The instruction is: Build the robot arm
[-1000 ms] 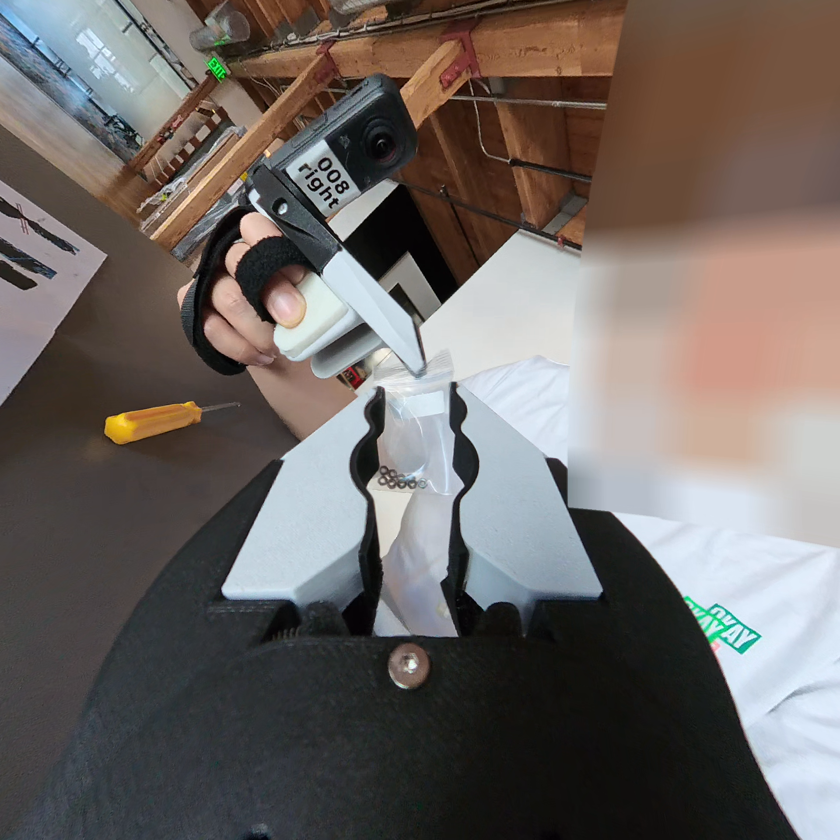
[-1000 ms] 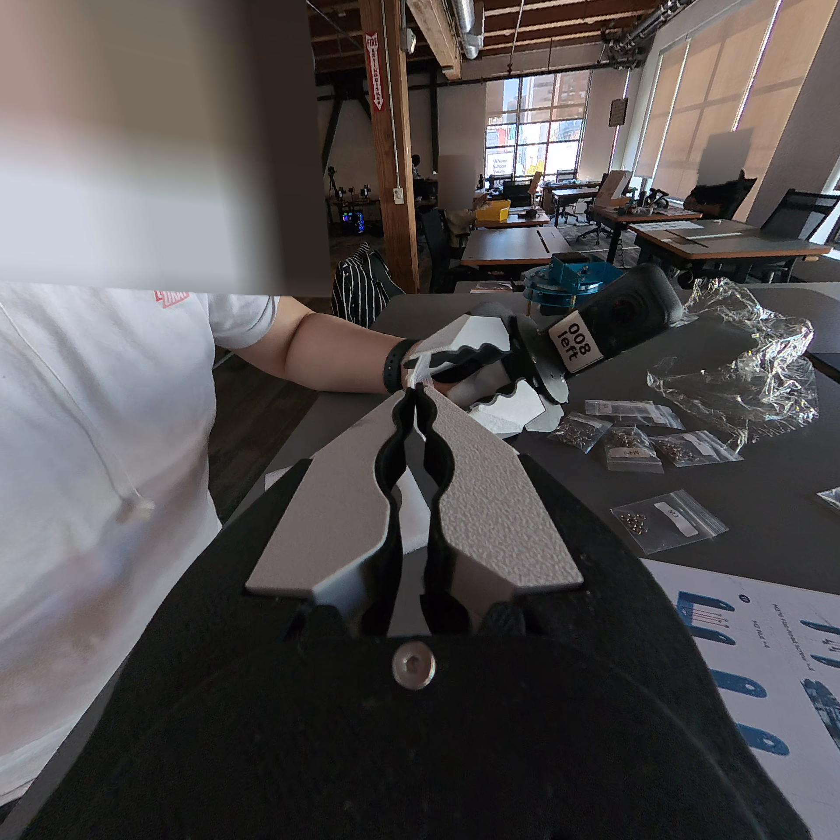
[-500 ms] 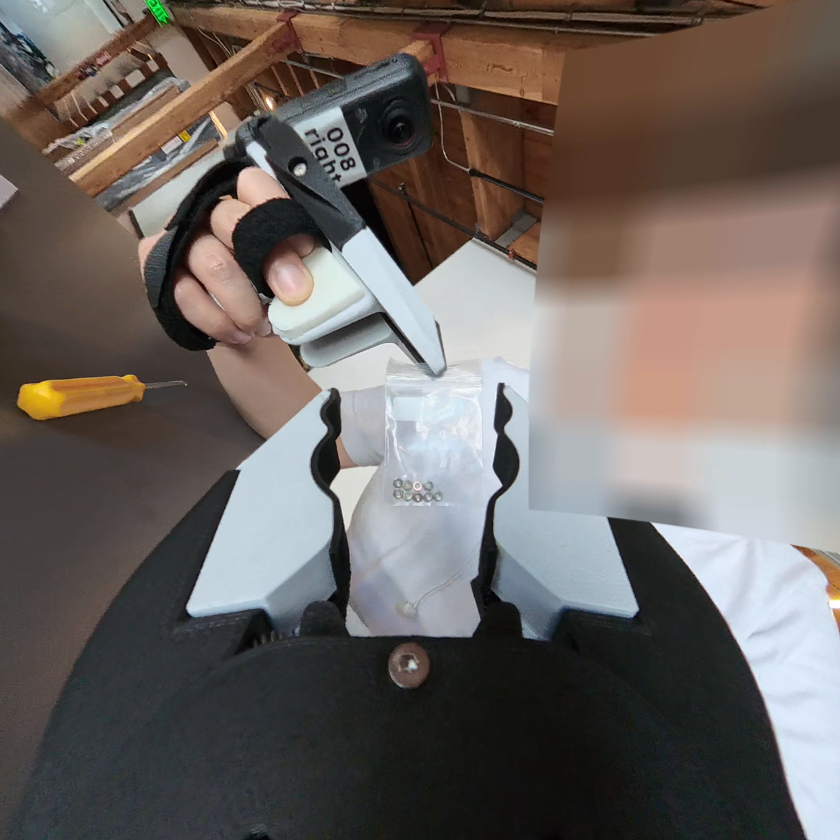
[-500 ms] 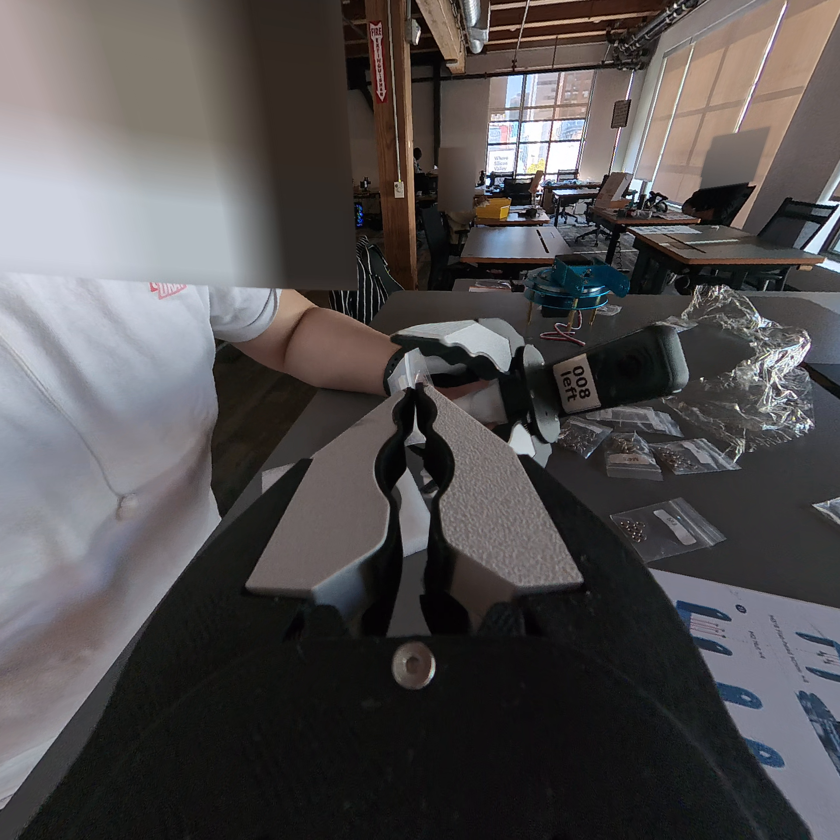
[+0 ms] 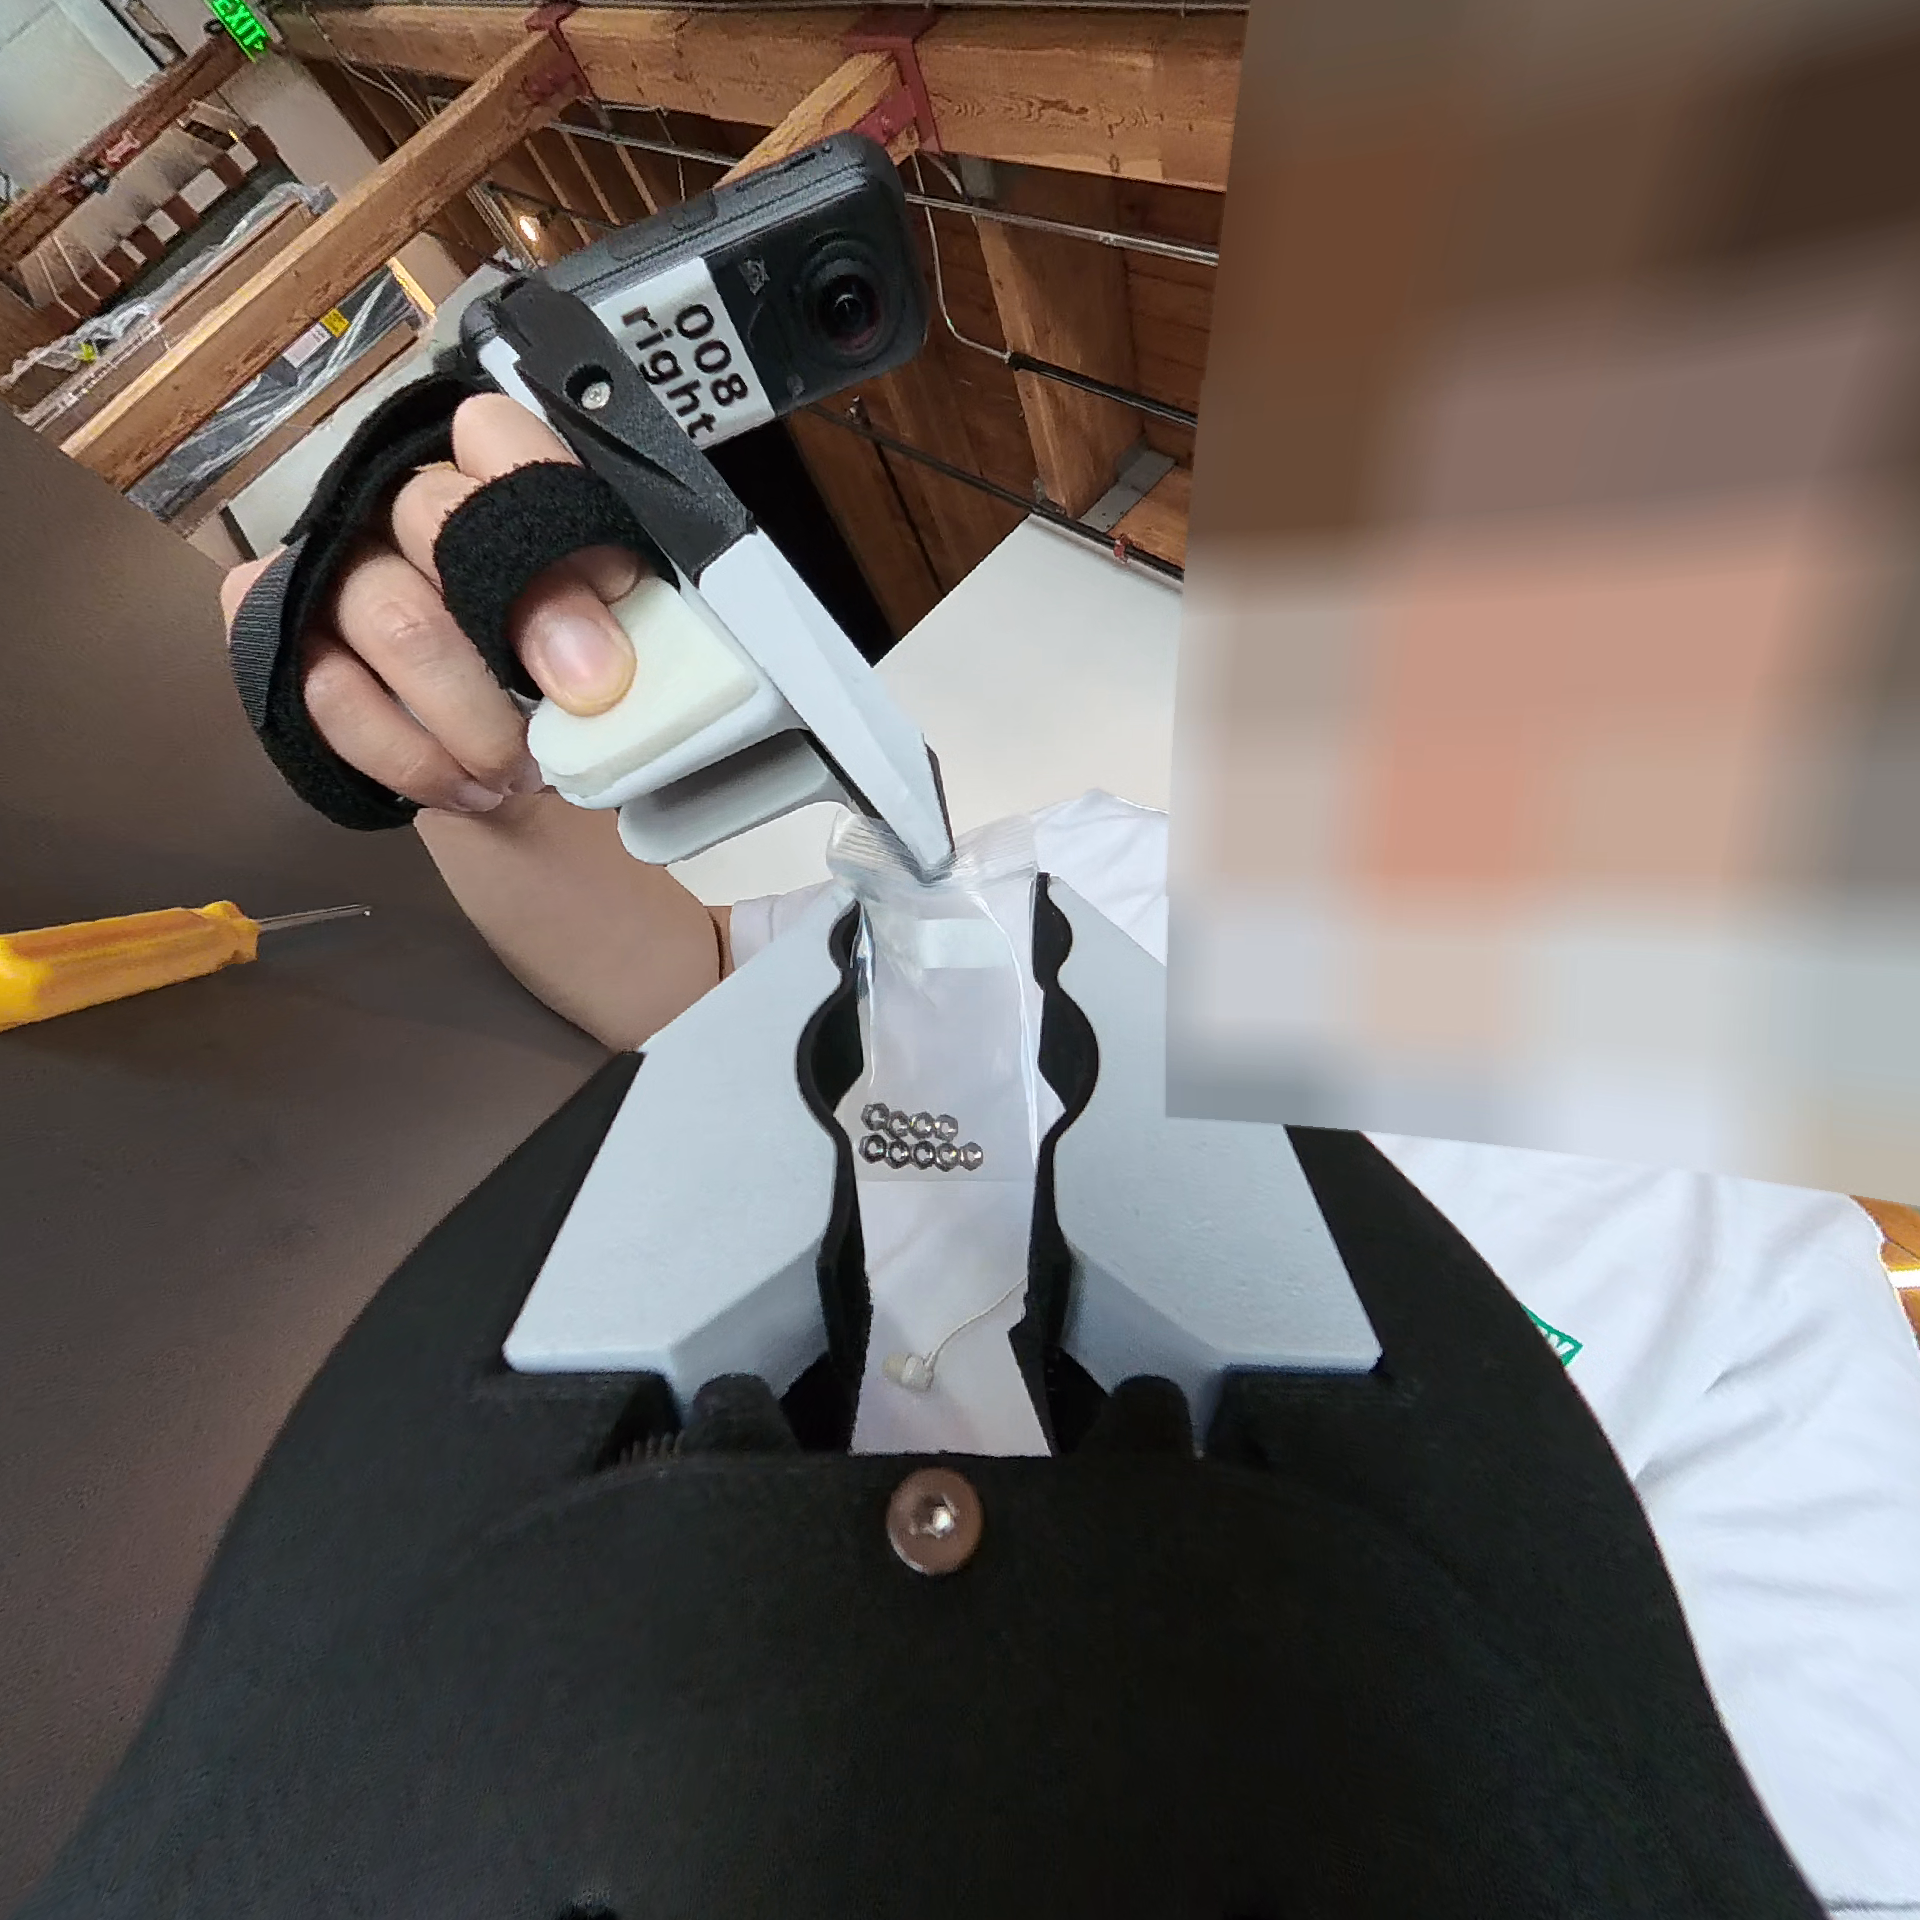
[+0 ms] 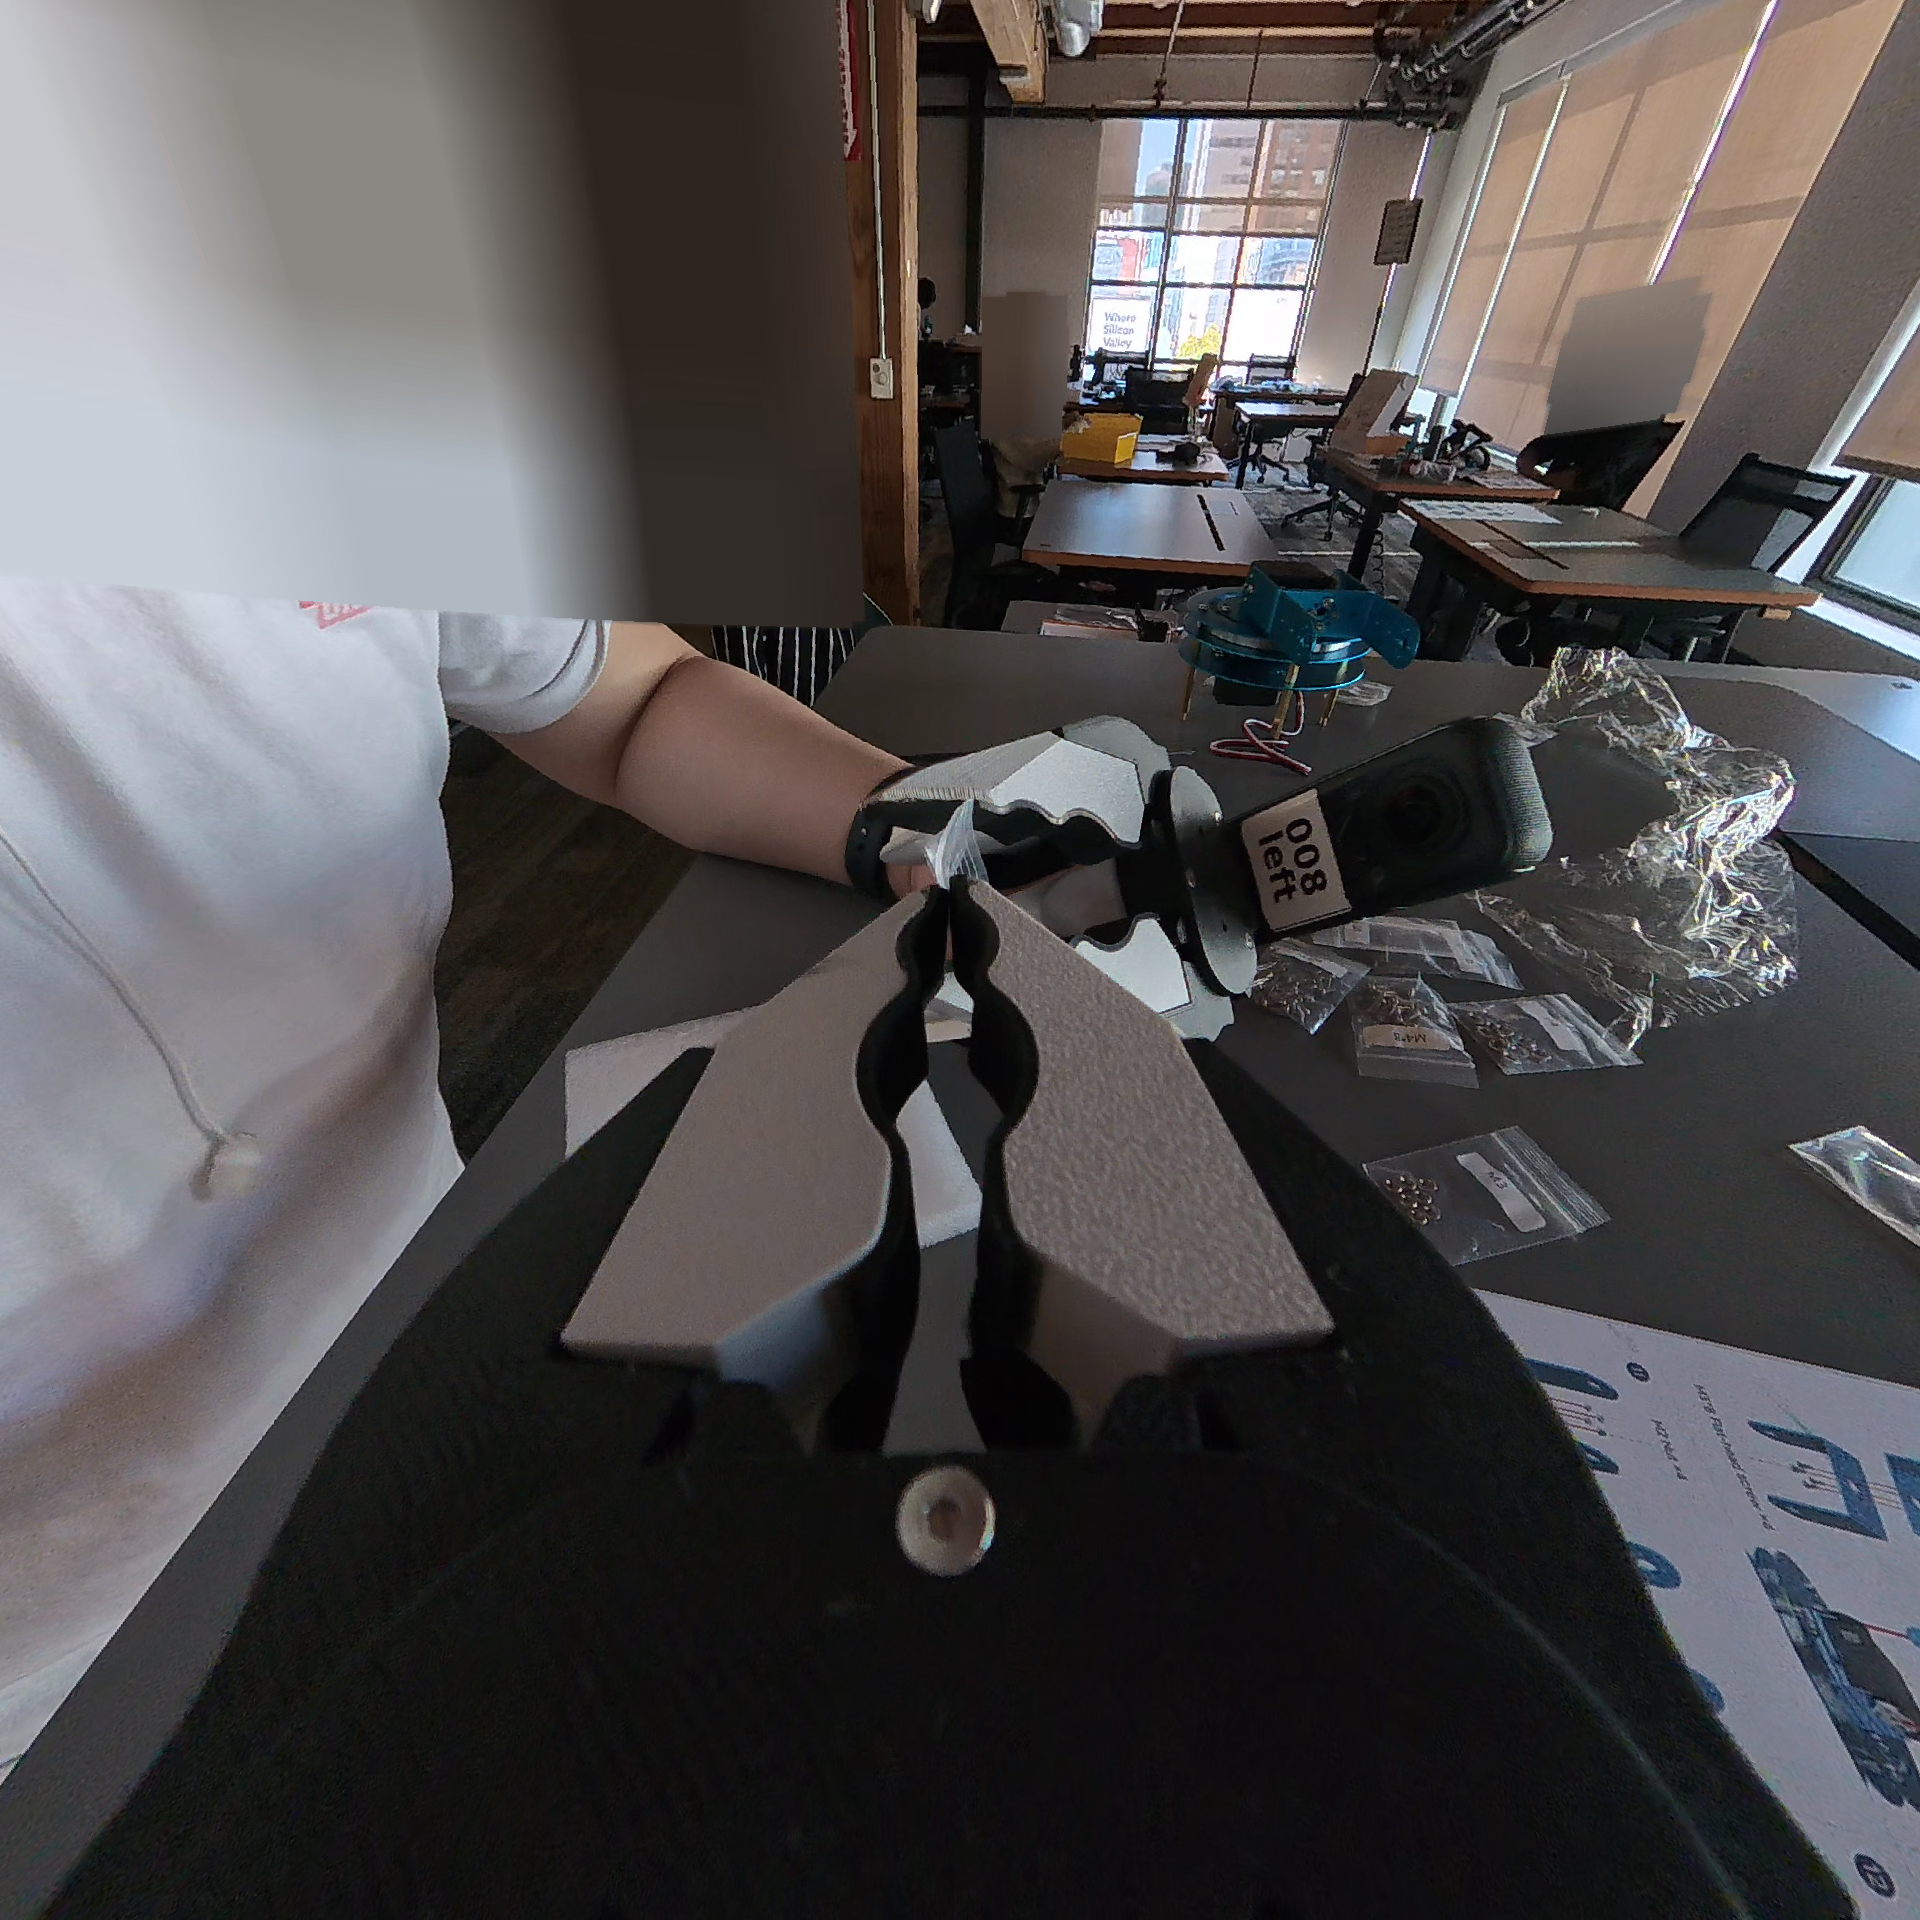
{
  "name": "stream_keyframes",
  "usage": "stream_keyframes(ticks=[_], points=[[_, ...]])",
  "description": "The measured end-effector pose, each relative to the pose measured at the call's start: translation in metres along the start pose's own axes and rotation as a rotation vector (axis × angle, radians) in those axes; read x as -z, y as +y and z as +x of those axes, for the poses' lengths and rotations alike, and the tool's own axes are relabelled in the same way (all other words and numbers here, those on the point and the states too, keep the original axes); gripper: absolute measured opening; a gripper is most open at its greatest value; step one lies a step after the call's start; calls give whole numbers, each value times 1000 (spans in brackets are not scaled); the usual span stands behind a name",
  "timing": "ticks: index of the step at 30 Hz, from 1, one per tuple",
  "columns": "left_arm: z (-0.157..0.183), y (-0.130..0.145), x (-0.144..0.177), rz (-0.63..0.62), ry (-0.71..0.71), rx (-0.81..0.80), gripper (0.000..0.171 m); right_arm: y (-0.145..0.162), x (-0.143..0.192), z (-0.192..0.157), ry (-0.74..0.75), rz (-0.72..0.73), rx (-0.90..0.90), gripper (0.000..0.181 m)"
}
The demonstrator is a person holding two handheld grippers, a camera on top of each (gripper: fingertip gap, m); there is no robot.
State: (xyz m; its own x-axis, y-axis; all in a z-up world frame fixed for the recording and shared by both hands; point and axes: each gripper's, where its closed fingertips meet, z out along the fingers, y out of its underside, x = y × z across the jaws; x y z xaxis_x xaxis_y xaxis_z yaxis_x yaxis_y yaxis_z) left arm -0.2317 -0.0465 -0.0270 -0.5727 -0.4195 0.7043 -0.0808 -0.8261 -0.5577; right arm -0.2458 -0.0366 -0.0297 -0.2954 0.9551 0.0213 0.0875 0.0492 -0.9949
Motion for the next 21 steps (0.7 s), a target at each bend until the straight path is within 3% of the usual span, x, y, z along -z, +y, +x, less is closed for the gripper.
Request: stream_keyframes(ticks=[1, 7, 9, 14, 17, 21], points=[[-1, 0, 1, -2, -6, 4, 28, 1, 0, 1, 3, -3, 0, 0], [-5, 4, 8, -39, -59, 49, 46, -3, 1, -8, -58, 16, -16, 0], [-5, -1, 16, -55, -153, -70, 42, -6, 5, -10, -96, 42, -55, 0], [6, -9, 16, -115, -400, -539, 25, -12, 10, -22, -288, 140, -224, 0], [12, -5, 6, -145, -441, -674, 11, -11, 8, -29, -375, 165, -272, 0], [2, 6, -3, -217, -517, -774, 18, -11, 8, -25, -369, 185, -278, 0]])
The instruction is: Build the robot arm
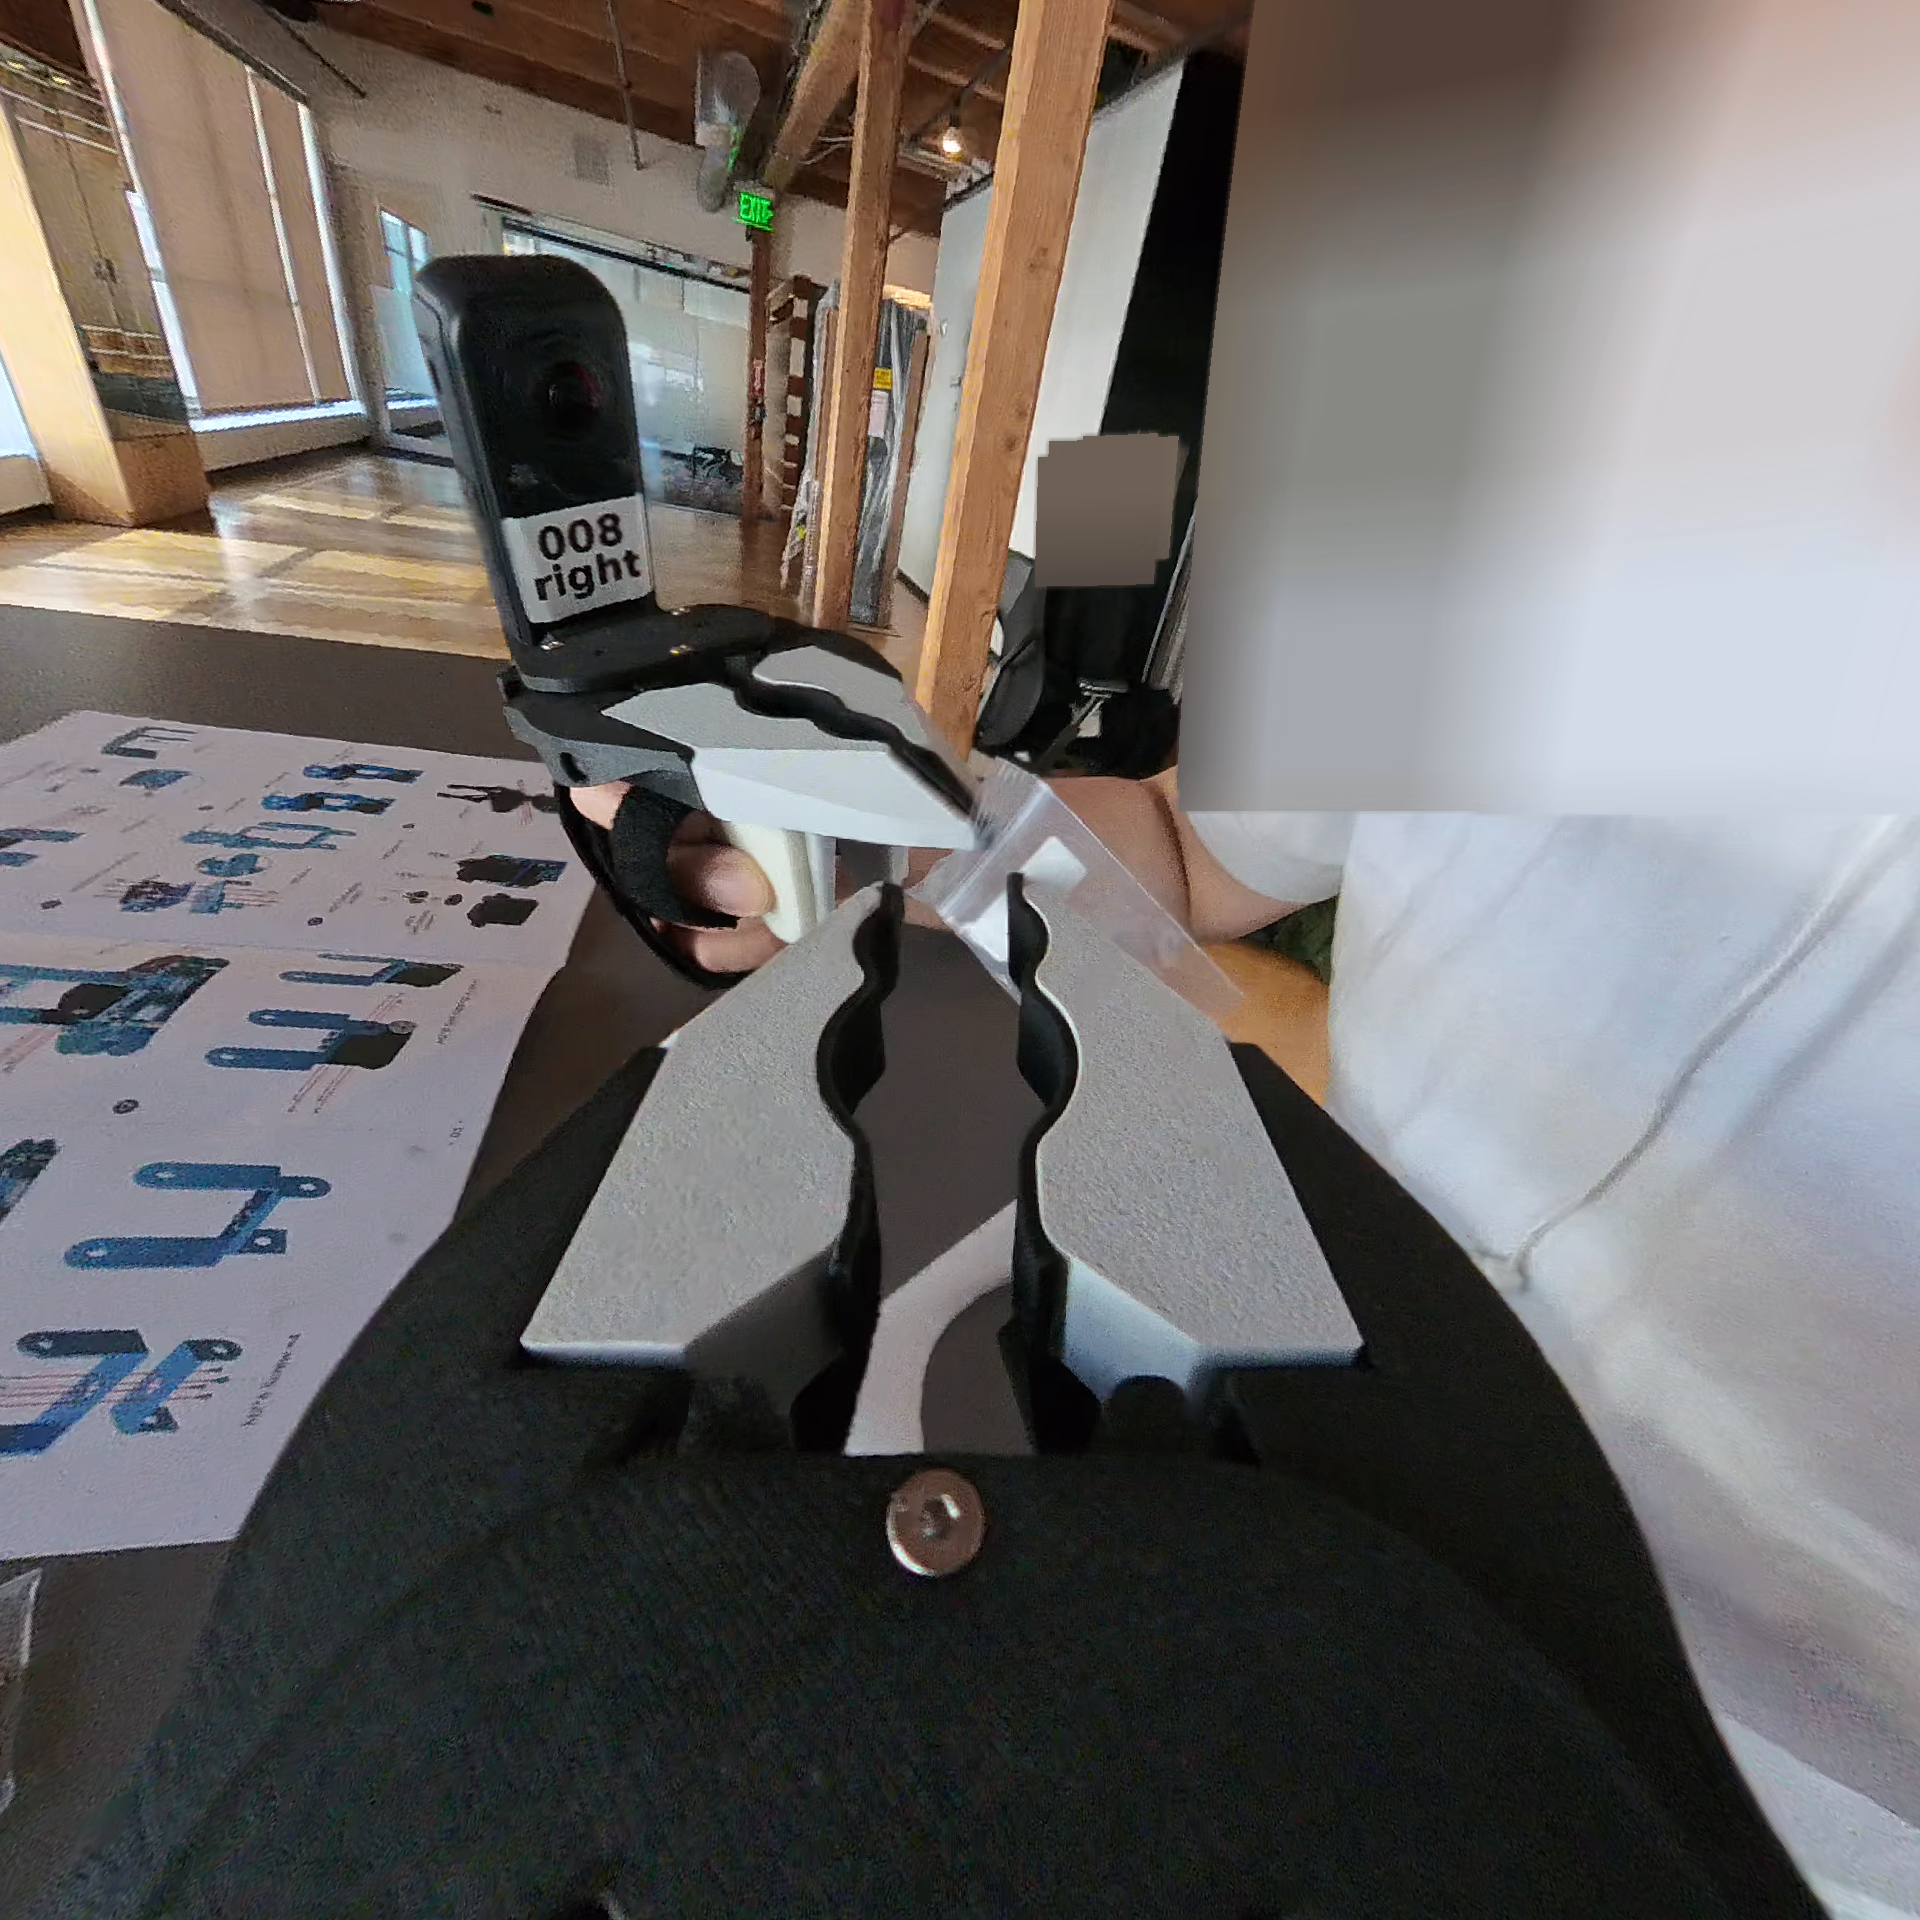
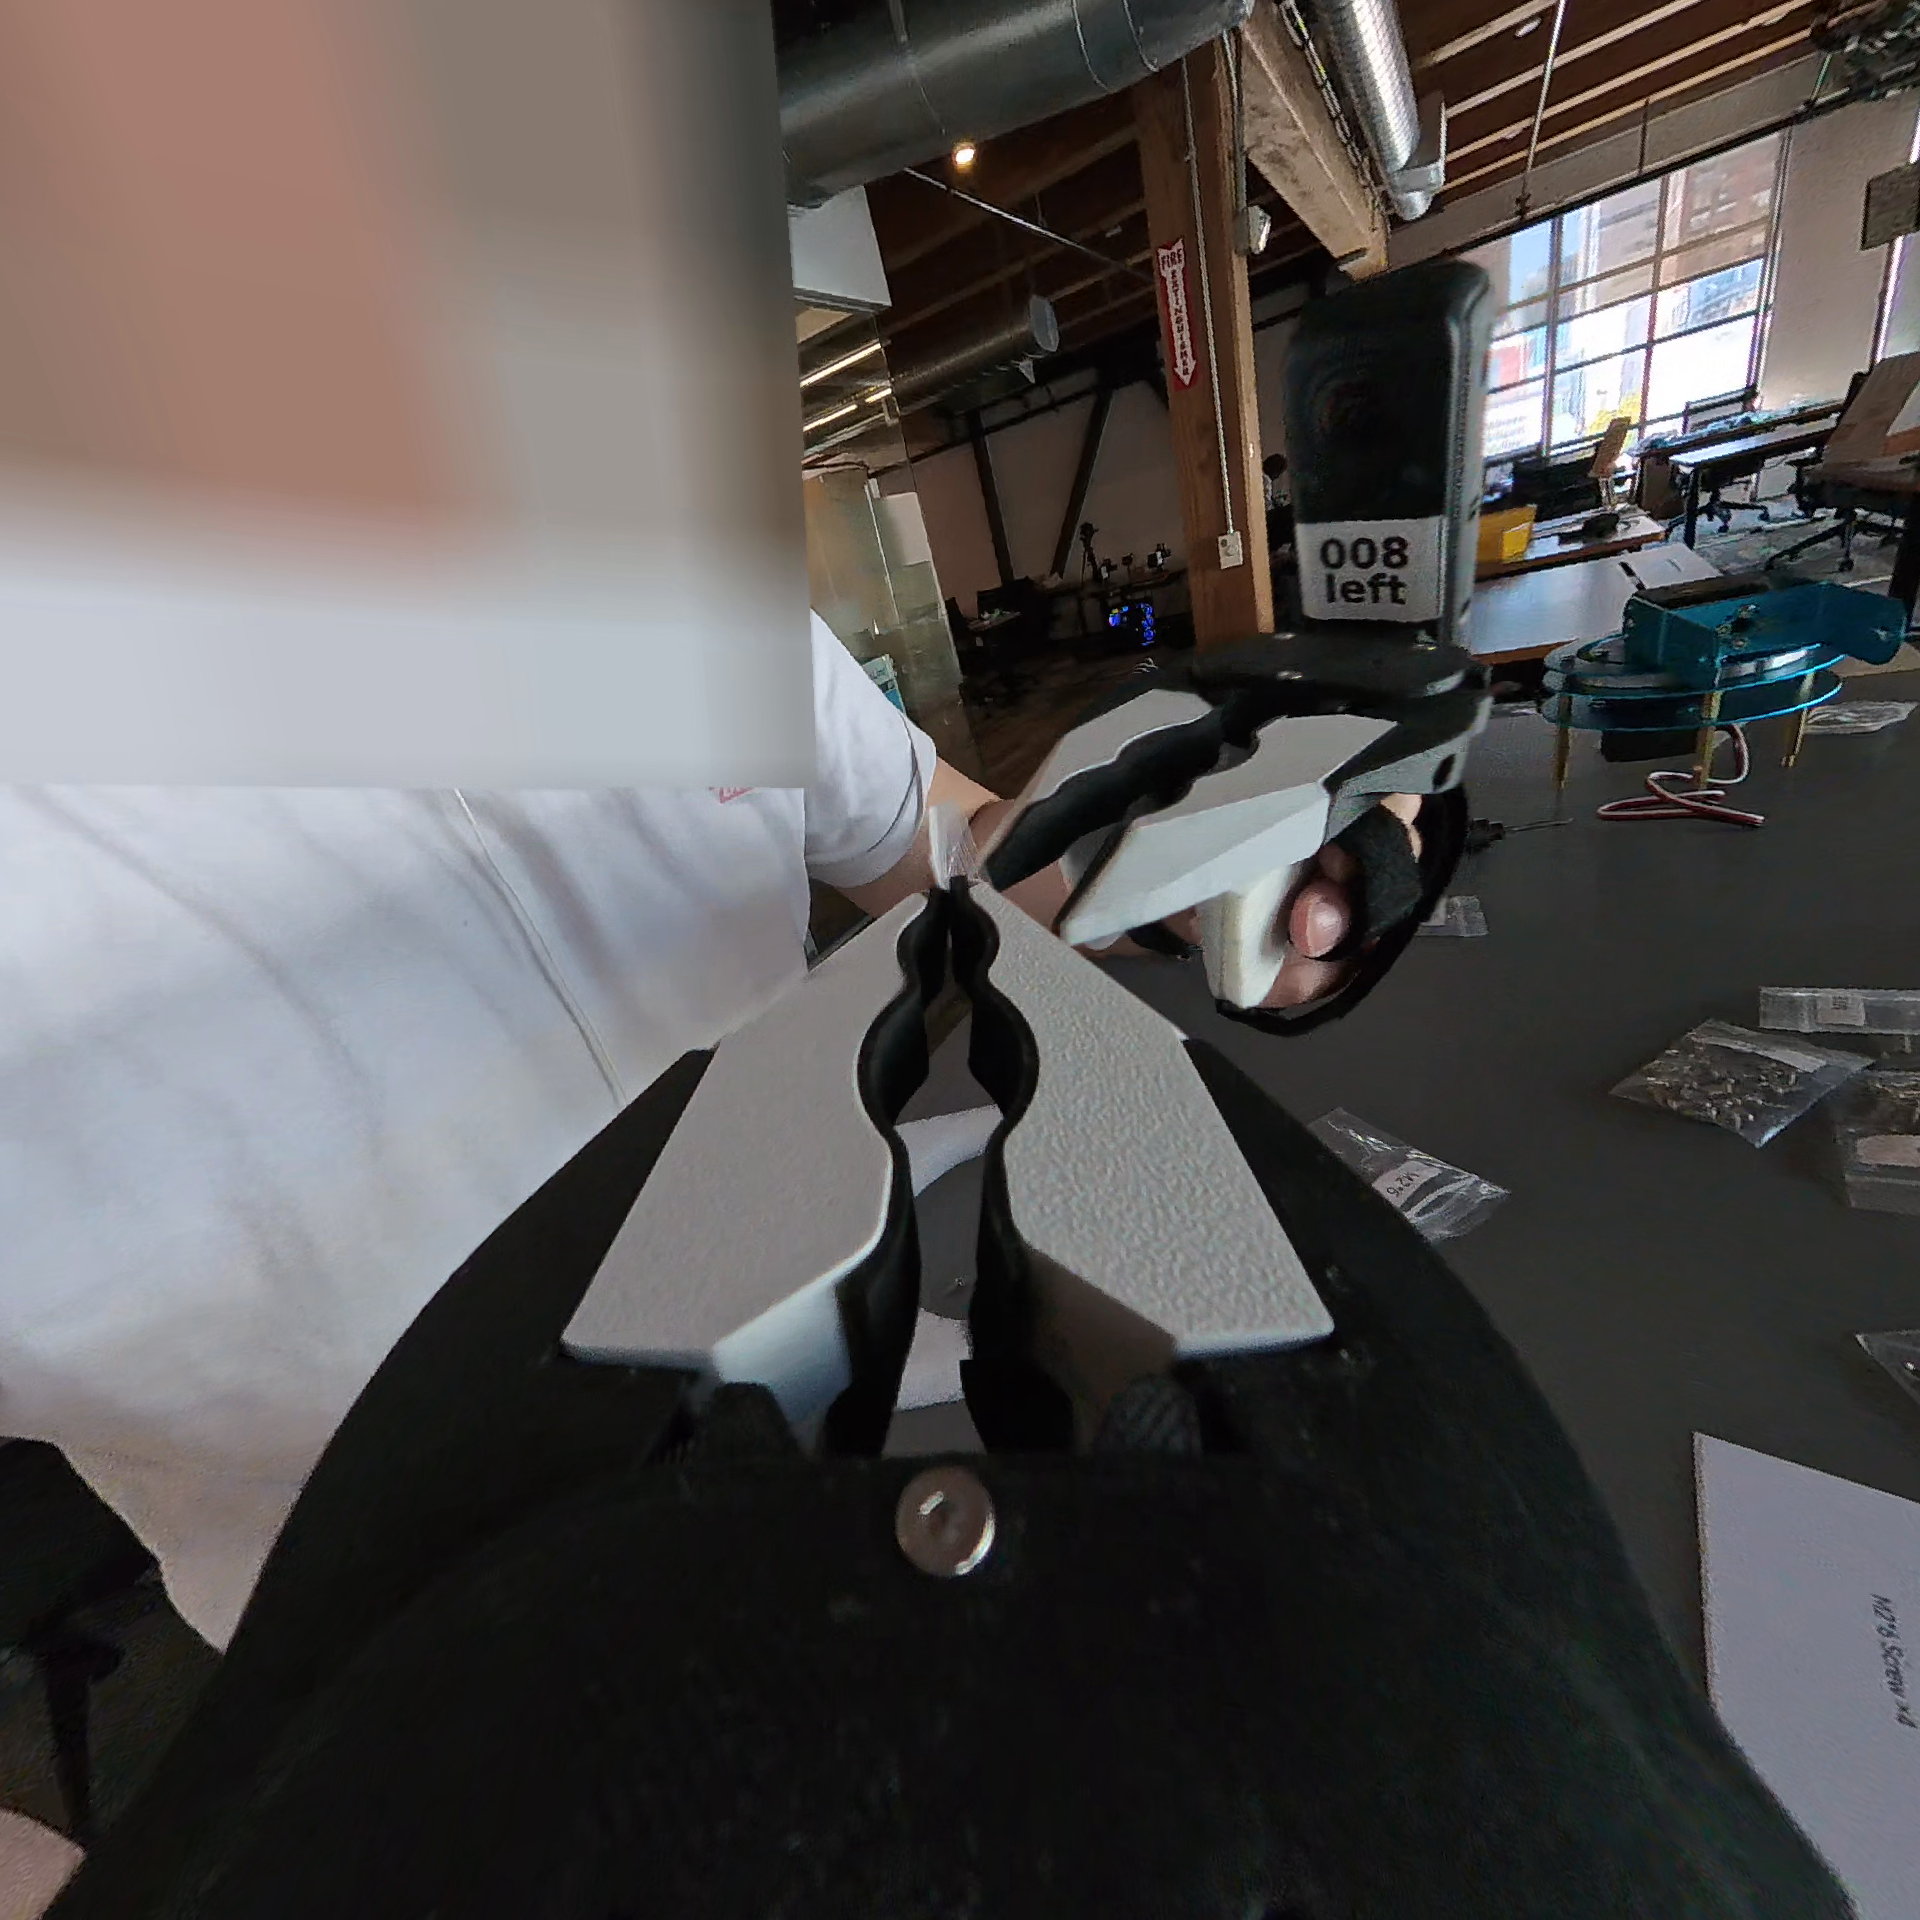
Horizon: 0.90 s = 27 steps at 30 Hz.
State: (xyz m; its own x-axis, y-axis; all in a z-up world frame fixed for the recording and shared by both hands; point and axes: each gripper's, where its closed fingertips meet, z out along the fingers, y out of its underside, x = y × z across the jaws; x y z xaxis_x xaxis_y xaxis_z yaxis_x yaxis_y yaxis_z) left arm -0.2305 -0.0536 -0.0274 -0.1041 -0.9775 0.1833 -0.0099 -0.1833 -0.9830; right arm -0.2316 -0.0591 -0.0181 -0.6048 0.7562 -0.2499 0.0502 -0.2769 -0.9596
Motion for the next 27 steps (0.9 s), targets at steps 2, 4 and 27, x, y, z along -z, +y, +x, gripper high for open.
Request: stream_keyframes(ticks=[2, 4, 27], points=[[0, 1, -4, 2, -23, -23, 23, 1, 1, 1, 8, -7, 4, 0], [0, 5, -6, -10, -31, -53, 22, 3, 0, 2, 18, -23, 9, 0], [18, 33, 4, -201, 10, -331, 0, 32, -16, 7, -23, -117, -63, 0]])
